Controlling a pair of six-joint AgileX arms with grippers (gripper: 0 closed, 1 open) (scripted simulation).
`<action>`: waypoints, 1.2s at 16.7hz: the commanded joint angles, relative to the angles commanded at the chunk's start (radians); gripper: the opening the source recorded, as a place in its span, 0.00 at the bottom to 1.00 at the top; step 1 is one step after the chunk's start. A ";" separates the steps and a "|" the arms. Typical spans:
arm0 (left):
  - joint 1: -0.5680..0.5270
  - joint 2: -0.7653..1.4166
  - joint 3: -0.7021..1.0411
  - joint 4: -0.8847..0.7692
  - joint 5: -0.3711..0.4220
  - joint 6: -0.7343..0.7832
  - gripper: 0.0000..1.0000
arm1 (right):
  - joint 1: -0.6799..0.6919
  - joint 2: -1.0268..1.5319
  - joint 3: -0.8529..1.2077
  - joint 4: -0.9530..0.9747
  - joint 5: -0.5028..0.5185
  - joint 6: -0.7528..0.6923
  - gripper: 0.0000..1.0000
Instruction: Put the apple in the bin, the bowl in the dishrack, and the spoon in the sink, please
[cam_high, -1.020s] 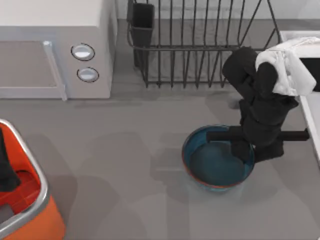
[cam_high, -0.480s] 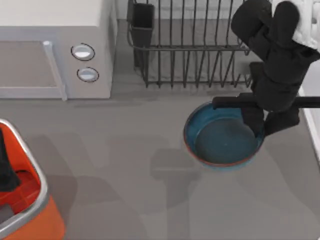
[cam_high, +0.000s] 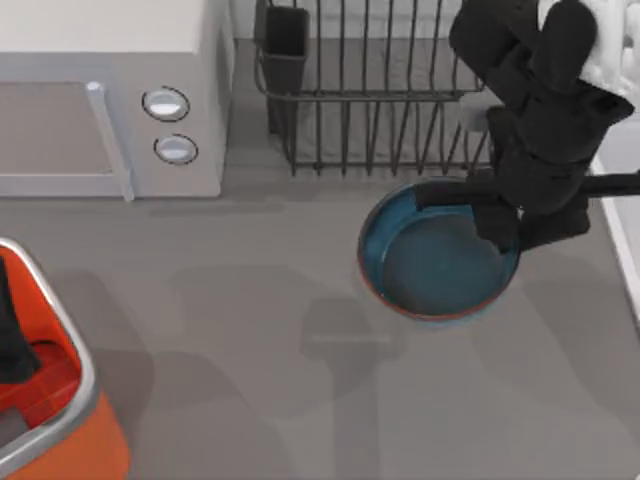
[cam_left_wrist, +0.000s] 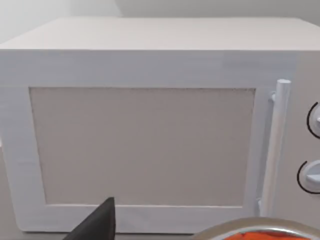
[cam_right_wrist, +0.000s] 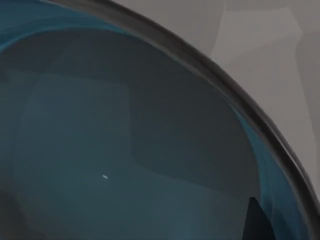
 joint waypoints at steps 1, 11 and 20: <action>0.000 0.000 0.000 0.000 0.000 0.000 1.00 | 0.021 -0.014 0.000 0.043 0.040 -0.016 0.00; 0.000 0.000 0.000 0.000 0.000 0.000 1.00 | 0.351 -0.248 -0.058 0.793 0.680 -0.298 0.00; 0.000 0.000 0.000 0.000 0.000 0.000 1.00 | 0.514 -0.406 -0.094 1.142 0.998 -0.444 0.00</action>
